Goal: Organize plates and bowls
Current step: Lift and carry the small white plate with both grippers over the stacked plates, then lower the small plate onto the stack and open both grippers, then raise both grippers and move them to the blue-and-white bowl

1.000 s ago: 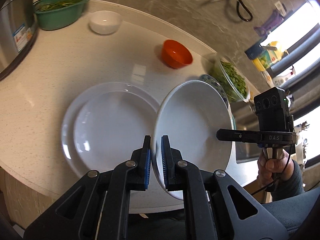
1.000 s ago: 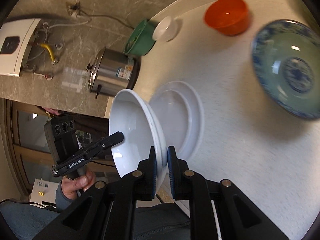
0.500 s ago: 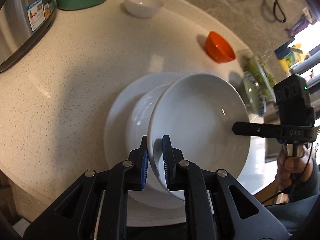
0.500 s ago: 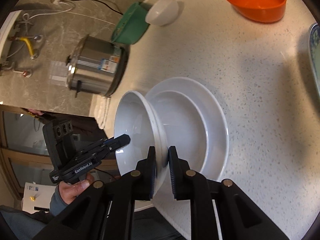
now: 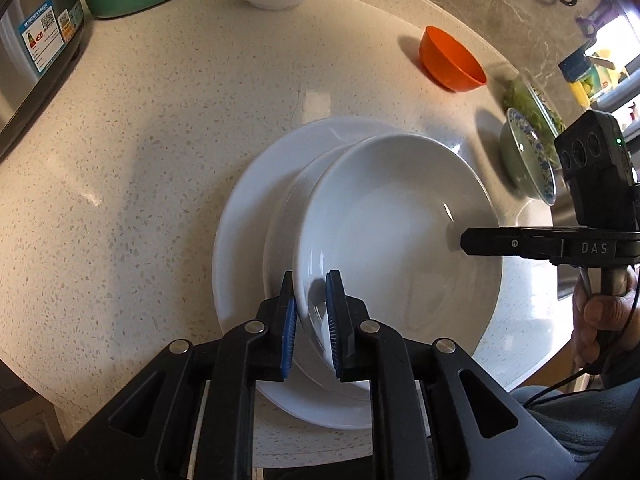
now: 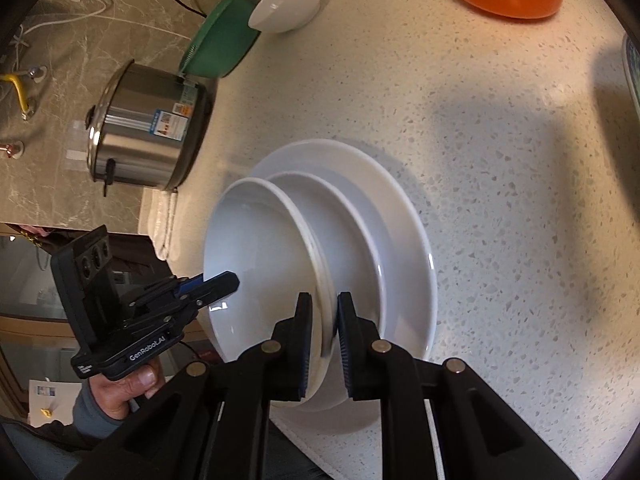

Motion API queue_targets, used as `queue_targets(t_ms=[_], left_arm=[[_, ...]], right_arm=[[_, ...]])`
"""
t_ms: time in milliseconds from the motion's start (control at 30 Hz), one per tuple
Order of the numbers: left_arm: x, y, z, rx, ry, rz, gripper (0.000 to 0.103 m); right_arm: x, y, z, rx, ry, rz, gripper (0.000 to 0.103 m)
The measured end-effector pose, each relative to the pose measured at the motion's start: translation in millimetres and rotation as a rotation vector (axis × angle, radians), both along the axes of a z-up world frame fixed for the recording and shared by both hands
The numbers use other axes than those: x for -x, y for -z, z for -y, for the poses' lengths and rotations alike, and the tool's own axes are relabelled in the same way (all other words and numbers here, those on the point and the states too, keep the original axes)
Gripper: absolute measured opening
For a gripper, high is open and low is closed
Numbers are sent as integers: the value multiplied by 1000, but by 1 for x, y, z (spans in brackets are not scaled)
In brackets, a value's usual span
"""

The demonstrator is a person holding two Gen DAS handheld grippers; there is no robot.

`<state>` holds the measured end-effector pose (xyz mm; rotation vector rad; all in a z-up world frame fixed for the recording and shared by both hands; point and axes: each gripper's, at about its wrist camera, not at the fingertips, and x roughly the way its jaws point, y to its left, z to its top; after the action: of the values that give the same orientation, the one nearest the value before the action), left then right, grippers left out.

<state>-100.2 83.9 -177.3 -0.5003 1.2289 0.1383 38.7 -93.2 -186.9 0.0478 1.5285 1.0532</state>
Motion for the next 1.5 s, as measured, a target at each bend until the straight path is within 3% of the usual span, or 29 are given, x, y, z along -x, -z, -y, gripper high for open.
queue_targets(t_ms=[433, 533, 700, 933, 1000, 1233, 1367, 1433, 1500], left_arm=[[-7, 5, 2, 1, 1, -1, 15], [-7, 4, 4, 15, 7, 13, 23], [-10, -2, 12, 55, 24, 71, 59], [-14, -13, 11, 55, 32, 124, 69], [-14, -18, 7, 30, 21, 138, 79], [-12, -30, -12, 24, -12, 191, 79], [-11, -33, -23, 27, -23, 205, 79], [-8, -34, -31, 33, -26, 211, 79], [-6, -34, -36, 37, -29, 215, 79]], right_arm=[[11, -3, -14, 85, -52, 142, 12], [14, -3, -15, 97, -55, 166, 12], [12, 2, -12, 100, -17, 130, 7], [13, 3, -11, 120, 26, 119, 7], [13, 2, -12, 130, 34, 121, 9], [16, -1, -17, 176, 38, 143, 12], [22, -10, -31, 204, 24, 195, 38], [25, -16, -39, 231, 13, 247, 65], [26, -21, -45, 236, 11, 270, 71]])
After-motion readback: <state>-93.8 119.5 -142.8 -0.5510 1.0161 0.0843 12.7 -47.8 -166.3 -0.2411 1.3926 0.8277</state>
